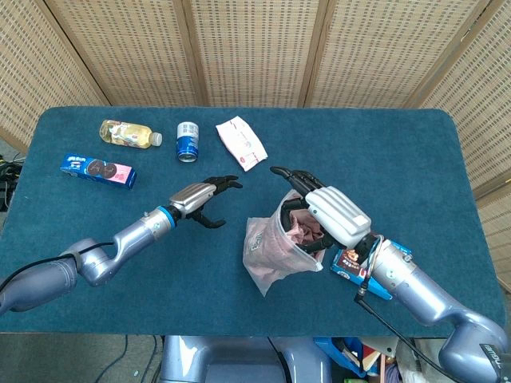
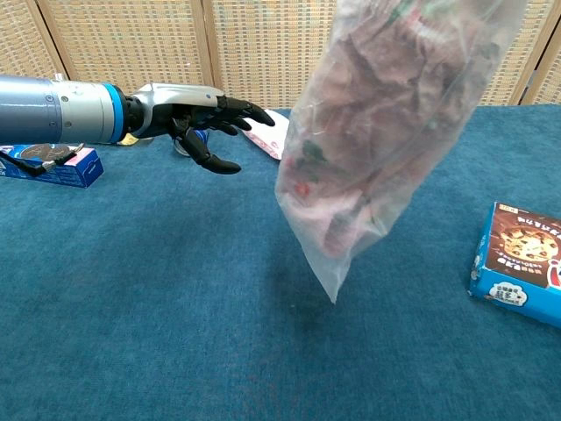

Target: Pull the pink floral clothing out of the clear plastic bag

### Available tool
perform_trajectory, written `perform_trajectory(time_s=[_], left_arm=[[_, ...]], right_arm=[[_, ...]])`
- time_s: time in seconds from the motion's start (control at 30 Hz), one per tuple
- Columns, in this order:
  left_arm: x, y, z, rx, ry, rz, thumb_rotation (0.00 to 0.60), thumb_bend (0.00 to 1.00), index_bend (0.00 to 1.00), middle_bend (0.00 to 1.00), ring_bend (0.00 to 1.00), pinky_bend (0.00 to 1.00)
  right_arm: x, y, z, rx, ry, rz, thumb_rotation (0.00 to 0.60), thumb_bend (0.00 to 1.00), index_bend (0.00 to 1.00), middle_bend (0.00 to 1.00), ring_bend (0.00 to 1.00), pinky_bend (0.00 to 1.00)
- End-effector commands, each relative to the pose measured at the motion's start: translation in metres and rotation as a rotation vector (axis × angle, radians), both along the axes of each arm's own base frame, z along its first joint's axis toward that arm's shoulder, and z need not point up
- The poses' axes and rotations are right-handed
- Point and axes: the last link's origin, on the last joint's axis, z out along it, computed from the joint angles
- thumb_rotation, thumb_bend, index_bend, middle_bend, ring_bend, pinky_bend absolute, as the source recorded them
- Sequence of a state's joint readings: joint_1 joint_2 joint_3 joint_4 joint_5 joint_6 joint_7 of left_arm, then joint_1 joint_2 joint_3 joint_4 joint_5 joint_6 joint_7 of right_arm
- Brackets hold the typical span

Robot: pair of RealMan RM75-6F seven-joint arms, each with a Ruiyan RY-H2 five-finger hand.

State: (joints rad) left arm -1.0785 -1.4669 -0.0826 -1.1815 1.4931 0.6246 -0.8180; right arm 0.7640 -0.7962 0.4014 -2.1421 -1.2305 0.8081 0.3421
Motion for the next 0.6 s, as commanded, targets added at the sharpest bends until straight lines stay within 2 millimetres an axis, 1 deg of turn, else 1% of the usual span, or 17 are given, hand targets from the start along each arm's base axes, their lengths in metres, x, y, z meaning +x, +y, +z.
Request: perform_trajectory(time_s=[0.03,0.27,0.4,0.53,0.6], left_arm=[[0.005,-0.002,-0.001,-0.05,-0.022,0.021,0.6,0.35,0.15,0.0,0.0,0.0],[0.013,-0.004,-0.007,-0.133,-0.079,0.063,0.6,0.35,0.17,0.0,0.0,0.0],[0.016,-0.003,-0.009,-0.162,-0.063,0.047,0.6,0.35,0.22,0.0,0.0,0.0],[0.019,-0.003,-0.011,-0.193,-0.034,0.031,0.6,0.35,0.31,0.0,0.0,0.0],[0.02,-0.003,-0.012,-0.198,-0.017,0.02,0.6,0.35,0.32,0.0,0.0,0.0]], right_arm=[[0.004,-0.001,-0.001,0.005,-0.003,0.005,0.6,0.61,0.76,0.0,0.0,0.0],[0.012,-0.001,-0.003,0.013,0.0,0.014,0.6,0.61,0.76,0.0,0.0,0.0],[0.014,0.0,-0.004,0.012,0.006,0.016,0.6,0.61,0.76,0.0,0.0,0.0],[0.016,0.0,-0.005,0.011,0.008,0.013,0.6,0.61,0.76,0.0,0.0,0.0],[0.017,0.0,-0.005,0.011,0.008,0.013,0.6,0.61,0.76,0.0,0.0,0.0]])
